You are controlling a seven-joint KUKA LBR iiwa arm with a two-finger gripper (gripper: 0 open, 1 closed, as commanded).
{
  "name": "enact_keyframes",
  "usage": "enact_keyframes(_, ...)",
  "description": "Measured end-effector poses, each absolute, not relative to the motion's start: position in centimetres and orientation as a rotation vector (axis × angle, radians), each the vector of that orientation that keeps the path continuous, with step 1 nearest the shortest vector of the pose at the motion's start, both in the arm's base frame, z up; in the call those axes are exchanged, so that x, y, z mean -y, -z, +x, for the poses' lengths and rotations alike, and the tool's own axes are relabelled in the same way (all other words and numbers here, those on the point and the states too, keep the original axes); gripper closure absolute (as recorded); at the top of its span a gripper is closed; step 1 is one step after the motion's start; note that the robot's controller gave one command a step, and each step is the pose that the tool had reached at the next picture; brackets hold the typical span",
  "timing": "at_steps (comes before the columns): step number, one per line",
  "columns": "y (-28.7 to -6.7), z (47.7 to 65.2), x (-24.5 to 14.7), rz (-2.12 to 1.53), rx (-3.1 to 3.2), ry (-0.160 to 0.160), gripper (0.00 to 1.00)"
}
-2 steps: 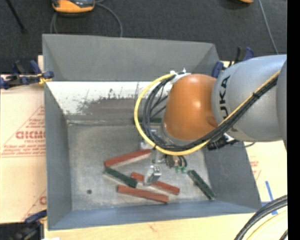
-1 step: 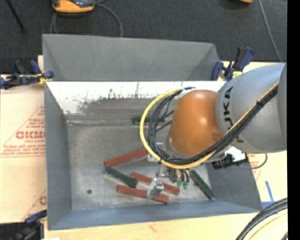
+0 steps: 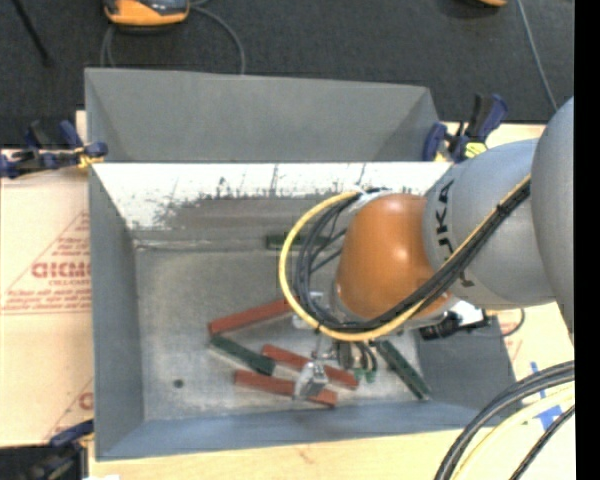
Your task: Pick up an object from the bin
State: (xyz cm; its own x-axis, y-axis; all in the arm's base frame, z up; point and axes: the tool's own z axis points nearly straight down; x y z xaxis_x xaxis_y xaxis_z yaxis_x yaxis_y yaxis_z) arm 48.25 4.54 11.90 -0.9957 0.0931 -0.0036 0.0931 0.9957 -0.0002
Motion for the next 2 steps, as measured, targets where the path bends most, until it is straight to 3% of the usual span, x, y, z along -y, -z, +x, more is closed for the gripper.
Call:
enact_keyframes(1, -7.79, 47.63, -5.02, 0.499, -3.099, -0.002, 0.00)
enact_keyframes(2, -7.87, 47.81, -5.24, 0.480, -3.097, -0.007, 1.00)
